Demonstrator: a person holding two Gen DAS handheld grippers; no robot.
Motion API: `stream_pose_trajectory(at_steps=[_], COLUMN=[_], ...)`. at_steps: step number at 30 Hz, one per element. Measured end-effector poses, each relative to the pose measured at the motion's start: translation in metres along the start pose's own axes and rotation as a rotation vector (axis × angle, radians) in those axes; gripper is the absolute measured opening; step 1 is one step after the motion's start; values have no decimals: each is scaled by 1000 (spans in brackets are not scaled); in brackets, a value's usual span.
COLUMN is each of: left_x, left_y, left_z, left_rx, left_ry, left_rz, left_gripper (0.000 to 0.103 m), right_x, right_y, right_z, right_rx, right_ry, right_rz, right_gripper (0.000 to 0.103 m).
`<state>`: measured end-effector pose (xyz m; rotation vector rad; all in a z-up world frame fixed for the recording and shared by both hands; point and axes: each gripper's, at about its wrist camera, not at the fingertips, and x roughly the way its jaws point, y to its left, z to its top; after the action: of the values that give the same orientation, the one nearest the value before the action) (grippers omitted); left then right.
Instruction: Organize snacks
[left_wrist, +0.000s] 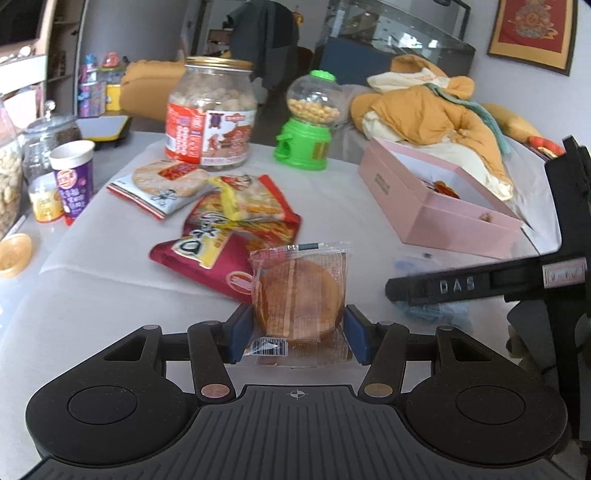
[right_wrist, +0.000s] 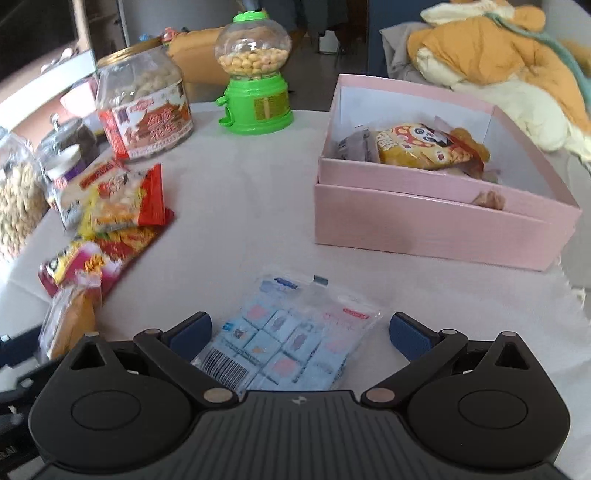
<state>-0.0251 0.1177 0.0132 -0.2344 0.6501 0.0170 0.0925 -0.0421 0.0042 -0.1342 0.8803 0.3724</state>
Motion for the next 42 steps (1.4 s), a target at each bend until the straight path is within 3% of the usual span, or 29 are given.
stream_pose_trajectory(at_steps=[5, 9, 14, 15, 17, 18, 26, 29, 32, 35, 40, 42], left_x=[4, 14, 16, 16, 16, 17, 15, 11, 6, 5, 13, 32], left_y=[-17, -36, -41, -40, -40, -40, -44, -53, -73, -96, -138, -153], left_z=[-3, -2, -3, -3, -2, -2, -1, 0, 4, 23, 101, 133], left_rx=[37, 109, 134, 132, 131, 134, 127, 127, 178, 224, 263, 237], left_ry=[16, 23, 29, 31, 34, 35, 44, 40, 15, -14, -189, -203], left_rz=[-52, -9, 12, 12, 14, 17, 0, -67, -88, -129, -177, -222], left_gripper=[59, 59, 59, 59, 59, 59, 59, 59, 59, 59, 59, 59], right_x=[-14, -20, -14, -13, -17, -20, -47, -62, -76, -86, -94, -98], right_y=[-18, -38, -35, -34, -31, -28, -52, -69, -85, -101, -110, -111], right_z=[-20, -28, -20, -18, -16, -15, -28, -35, -44, -51, -61, -64], right_rx=[-51, -48, -83, -81, -85, -95, -22, -3, 21, 67, 77, 82], right_ry=[-31, -46, -59, -58, -60, -61, -32, -73, -114, -130, -170, -183], right_rz=[11, 12, 16, 20, 40, 47, 109, 62, 27, 51, 29, 34], right_gripper=[102, 102, 102, 98, 79, 63, 60, 60, 60, 60, 60, 60])
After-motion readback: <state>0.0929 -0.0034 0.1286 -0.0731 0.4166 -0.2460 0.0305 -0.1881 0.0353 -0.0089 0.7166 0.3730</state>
